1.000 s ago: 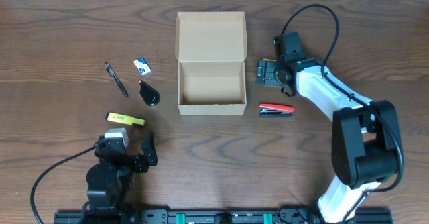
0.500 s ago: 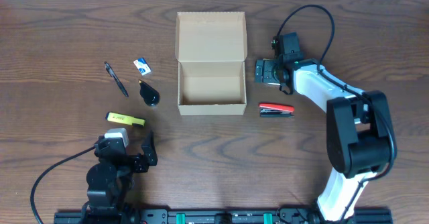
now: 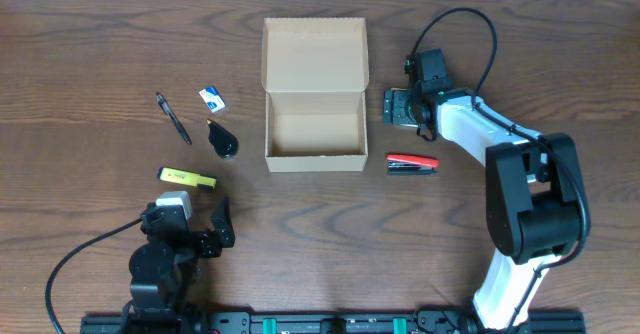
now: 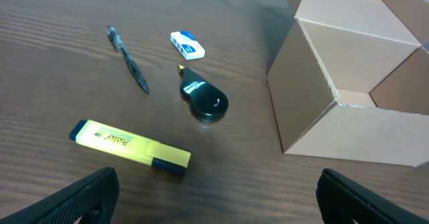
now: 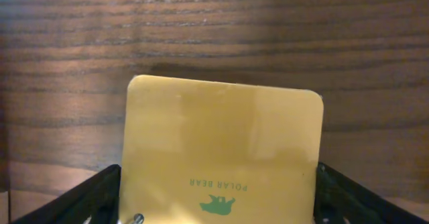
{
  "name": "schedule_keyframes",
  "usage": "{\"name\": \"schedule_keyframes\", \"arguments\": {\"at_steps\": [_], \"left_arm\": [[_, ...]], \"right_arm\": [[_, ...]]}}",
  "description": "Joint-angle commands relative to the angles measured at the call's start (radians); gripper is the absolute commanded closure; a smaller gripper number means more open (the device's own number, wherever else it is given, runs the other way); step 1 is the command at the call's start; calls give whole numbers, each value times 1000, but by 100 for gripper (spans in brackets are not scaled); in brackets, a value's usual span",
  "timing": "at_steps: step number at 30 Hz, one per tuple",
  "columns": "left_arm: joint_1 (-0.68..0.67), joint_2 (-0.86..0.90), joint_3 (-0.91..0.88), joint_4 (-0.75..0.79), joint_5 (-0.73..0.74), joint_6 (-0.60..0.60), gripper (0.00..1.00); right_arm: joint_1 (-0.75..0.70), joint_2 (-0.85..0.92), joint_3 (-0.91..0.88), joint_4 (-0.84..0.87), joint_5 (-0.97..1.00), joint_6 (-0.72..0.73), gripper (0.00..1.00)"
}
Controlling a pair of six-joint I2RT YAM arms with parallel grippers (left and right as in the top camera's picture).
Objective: Pack container
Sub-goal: 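Move the right gripper to the yellow sticky-note pad and grasp it, then carry the sticky-note pad over the box and lower it inside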
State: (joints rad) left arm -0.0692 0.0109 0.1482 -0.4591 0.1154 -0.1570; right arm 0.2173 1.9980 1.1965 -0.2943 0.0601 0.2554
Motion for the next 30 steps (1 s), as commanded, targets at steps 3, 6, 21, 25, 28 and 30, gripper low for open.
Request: {"name": "schedule_keyframes", "arguments": {"at_steps": [3, 6, 21, 25, 28, 30], "left_arm": [[-4, -7, -18, 4, -14, 3, 5], [-4, -7, -18, 4, -14, 3, 5], [-4, -7, -18, 4, -14, 3, 5], [-4, -7, -18, 4, -14, 3, 5], [-4, -7, -18, 4, -14, 3, 5], [-4, -7, -18, 4, -14, 3, 5]], "right_arm": [[-6, 29, 13, -5, -8, 1, 28], [-6, 29, 13, -5, -8, 1, 34], [-6, -113, 198, -266, -19, 73, 57], [-6, -187, 296, -392, -40, 114, 61], [14, -241, 337, -429, -105, 119, 60], [41, -268, 346, -436, -120, 153, 60]]}}
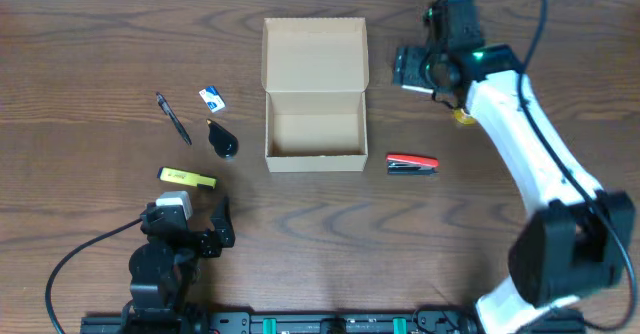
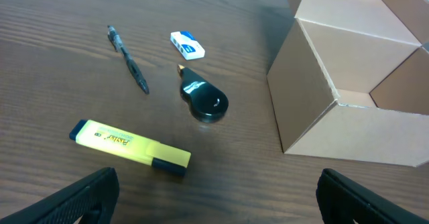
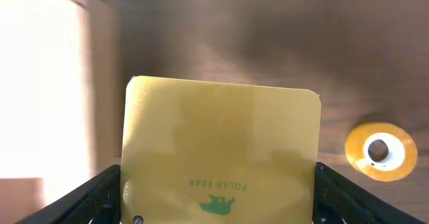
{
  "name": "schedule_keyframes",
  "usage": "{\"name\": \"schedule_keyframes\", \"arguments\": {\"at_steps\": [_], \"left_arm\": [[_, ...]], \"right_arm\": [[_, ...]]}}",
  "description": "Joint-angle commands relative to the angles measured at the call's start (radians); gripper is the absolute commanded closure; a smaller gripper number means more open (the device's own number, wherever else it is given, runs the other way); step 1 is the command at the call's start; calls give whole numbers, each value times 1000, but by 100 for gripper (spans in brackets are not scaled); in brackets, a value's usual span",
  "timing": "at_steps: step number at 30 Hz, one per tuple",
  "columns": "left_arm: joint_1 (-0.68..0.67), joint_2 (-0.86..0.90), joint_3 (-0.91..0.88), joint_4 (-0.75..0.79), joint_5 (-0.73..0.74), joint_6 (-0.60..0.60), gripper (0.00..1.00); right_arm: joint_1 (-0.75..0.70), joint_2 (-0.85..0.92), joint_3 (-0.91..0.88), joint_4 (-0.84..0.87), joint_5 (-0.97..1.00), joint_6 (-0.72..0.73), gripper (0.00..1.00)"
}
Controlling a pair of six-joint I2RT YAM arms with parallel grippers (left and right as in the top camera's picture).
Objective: Pack container
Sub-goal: 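Carry the sticky-note pad over the box and lower it inside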
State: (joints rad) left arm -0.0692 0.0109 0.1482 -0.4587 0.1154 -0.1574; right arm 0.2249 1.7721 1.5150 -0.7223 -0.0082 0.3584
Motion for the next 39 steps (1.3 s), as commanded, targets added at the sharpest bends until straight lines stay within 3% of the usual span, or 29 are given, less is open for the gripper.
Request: {"name": "schedule_keyframes", "arguments": {"at_steps": [1, 10, 16, 28, 39], "left_arm": [[-4, -7, -18, 3, -14, 4, 4], [-4, -7, -18, 3, -14, 4, 5], [-4, -7, -18, 3, -14, 4, 5], [-4, -7, -18, 3, -14, 4, 5], [-4, -7, -18, 3, -14, 4, 5]], "right_arm": [[53, -55, 28, -8, -53, 70, 60], [386, 12, 28, 32, 42, 220, 57], [516, 98, 28, 37, 141, 293, 58], [562, 203, 28, 64, 218, 371, 60], [575, 210, 28, 62, 180, 370, 55]]}}
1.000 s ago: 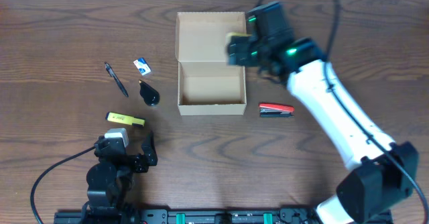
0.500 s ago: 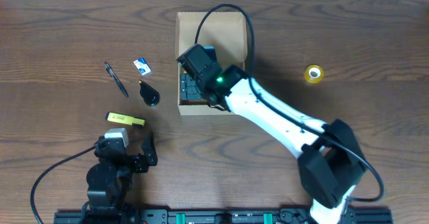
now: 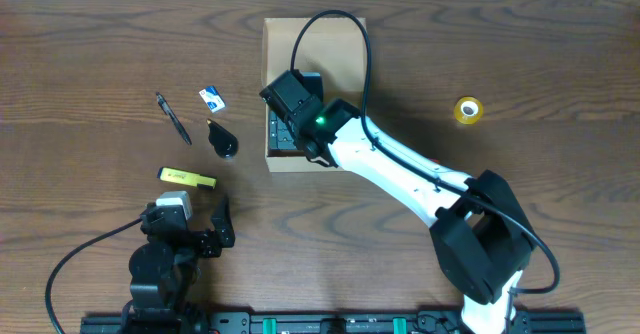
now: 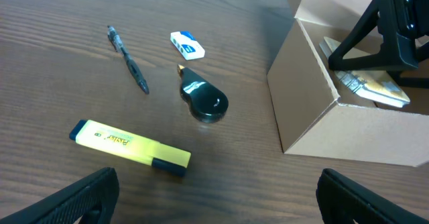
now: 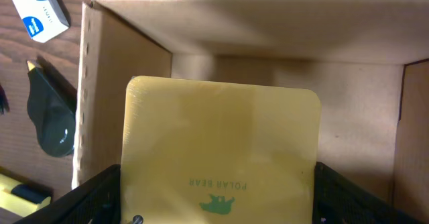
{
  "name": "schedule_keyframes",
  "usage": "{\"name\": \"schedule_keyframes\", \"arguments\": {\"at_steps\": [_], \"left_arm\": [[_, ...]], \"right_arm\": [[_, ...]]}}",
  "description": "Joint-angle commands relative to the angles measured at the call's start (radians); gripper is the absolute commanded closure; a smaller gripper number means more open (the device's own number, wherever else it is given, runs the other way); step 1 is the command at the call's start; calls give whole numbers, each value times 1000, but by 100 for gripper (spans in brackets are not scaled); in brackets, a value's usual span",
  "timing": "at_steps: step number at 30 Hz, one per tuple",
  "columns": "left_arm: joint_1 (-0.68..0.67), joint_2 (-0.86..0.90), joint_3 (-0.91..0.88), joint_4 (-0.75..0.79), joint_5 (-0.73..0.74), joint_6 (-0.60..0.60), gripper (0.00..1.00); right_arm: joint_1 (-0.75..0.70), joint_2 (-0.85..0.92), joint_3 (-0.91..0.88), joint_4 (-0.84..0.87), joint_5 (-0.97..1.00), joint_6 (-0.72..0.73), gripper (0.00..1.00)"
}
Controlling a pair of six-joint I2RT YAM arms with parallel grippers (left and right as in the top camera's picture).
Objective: Pack container
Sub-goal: 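Carry the sticky-note pad over the box and lower it inside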
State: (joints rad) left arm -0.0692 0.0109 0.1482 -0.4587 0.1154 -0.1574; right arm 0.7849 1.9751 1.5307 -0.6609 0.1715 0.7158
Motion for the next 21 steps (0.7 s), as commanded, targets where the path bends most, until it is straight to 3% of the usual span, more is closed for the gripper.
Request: {"name": "schedule_keyframes", "arguments": {"at_steps": [1, 5, 12, 14, 21], "left_arm": [[-4, -7, -18, 3, -14, 4, 5], [-4, -7, -18, 3, -14, 4, 5], [-4, -7, -18, 3, -14, 4, 5], [-4, -7, -18, 3, -14, 4, 5], [-4, -7, -18, 3, -14, 4, 5]], "right_arm": [[15, 7, 12, -1, 0, 13, 53], [15, 7, 12, -5, -5, 13, 50], [15, 7, 12, -6, -7, 13, 34], [15, 7, 12, -6, -7, 13, 22], [14, 7, 12, -19, -7, 12, 11]]}}
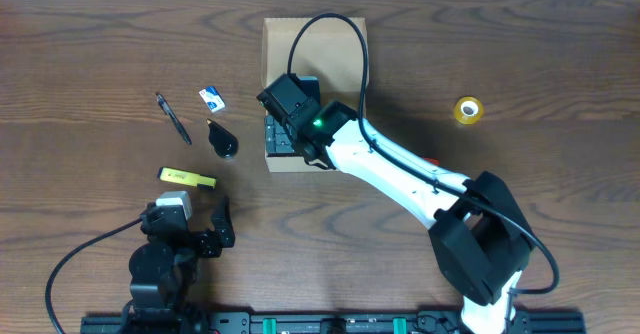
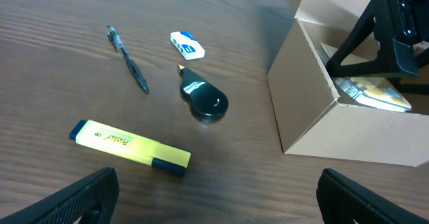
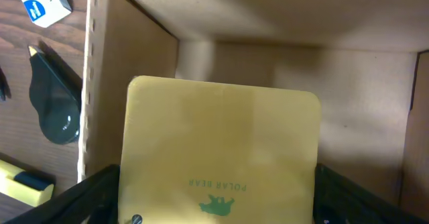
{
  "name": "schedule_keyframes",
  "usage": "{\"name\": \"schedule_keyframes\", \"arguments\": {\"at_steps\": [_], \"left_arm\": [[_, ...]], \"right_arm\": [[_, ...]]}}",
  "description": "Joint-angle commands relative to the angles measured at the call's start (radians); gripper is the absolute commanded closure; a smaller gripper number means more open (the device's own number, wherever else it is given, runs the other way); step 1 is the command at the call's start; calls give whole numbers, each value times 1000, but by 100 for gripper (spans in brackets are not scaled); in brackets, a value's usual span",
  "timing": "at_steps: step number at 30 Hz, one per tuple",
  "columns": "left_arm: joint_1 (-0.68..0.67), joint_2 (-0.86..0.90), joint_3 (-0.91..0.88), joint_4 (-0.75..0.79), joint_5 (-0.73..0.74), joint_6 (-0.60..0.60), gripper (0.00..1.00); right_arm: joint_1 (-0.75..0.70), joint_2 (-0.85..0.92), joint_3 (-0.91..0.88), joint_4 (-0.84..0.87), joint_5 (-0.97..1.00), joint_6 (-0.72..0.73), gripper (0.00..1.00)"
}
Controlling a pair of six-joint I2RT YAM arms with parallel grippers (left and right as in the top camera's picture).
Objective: Pack container
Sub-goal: 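Carry the sticky-note pad over the box and lower it inside, then release the pad and move the right gripper to the stapler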
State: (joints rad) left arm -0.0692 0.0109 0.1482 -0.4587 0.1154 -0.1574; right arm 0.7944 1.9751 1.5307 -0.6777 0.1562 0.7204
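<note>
The open cardboard box [image 1: 345, 59] stands at the table's middle back. My right gripper [image 1: 283, 126] reaches into its left part, shut on a yellow notepad [image 3: 221, 150] printed "POLAR BEAR"; the pad hangs over the box floor [image 3: 348, 103], and whether it touches I cannot tell. From the left wrist view the pad [image 2: 372, 93] shows just above the box's front wall [image 2: 322, 110]. To the box's left lie a pen [image 1: 173, 117], an eraser [image 1: 211, 98], a black teardrop-shaped item [image 1: 222, 139] and a yellow highlighter [image 1: 187, 178]. My left gripper [image 2: 218, 207] rests open near the front edge, empty.
A yellow tape roll [image 1: 466, 109] lies right of the box. A sliver of the red stapler [image 1: 433, 161] peeks out beside my right arm [image 1: 400, 174], which crosses the table diagonally from the front right to the box.
My right gripper with the notepad has shifted slightly left and lower inside the box. The left arm and the loose items have not moved.
My right gripper stood at the notepad on the table right of the box. A second later it held the pad in the air at the box's far right, with the tape roll uncovered. Then it was inside the box's left part, and now sits slightly deeper.
</note>
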Motion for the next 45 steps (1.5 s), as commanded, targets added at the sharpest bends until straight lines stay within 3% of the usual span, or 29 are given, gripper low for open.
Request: {"name": "schedule_keyframes", "arguments": {"at_steps": [1, 18, 28, 36, 41, 45], "left_arm": [[-4, -7, -18, 3, -14, 4, 5], [-4, -7, -18, 3, -14, 4, 5], [-4, -7, -18, 3, -14, 4, 5], [-4, -7, -18, 3, -14, 4, 5], [-4, -7, -18, 3, -14, 4, 5], [-4, -7, -18, 3, -14, 4, 5]], "right_arm": [[5, 7, 12, -6, 8, 8, 10], [-5, -19, 13, -30, -10, 8, 5], [-107, -335, 15, -64, 5, -99, 1], [-216, -496, 15, -141, 5, -558, 1], [-270, -501, 14, -330, 5, -879, 1], [-311, -500, 13, -445, 43, -1032, 1]]}}
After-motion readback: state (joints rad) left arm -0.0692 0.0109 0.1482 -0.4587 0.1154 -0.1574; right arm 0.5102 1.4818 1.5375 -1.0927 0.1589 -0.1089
